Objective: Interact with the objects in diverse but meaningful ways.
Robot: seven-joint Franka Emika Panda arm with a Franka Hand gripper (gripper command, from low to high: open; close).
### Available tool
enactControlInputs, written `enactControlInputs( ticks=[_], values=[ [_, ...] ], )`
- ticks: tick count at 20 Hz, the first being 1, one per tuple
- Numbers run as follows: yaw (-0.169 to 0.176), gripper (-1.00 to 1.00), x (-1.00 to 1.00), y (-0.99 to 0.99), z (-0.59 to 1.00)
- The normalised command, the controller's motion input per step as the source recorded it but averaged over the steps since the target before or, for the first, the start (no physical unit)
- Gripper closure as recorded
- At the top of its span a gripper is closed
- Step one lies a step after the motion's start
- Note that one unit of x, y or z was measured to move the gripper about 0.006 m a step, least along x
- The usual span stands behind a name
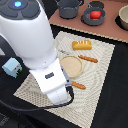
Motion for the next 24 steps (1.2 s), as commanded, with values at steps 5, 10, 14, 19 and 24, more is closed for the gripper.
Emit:
enactControlInputs(
  ticks=[5, 10, 14, 19, 24],
  values=[
    [-0.009, -1.00, 0.13, -0.11, 0.09],
    [-0.051, -1.00, 0.17, -0.06, 0.61],
    [-0.035, -1.00, 0.18, 0.09, 0.82],
    [0.000, -1.00, 0.27, 0.49, 0.99],
    [0.000, -1.00, 0.31, 0.77, 0.57]
  ],
)
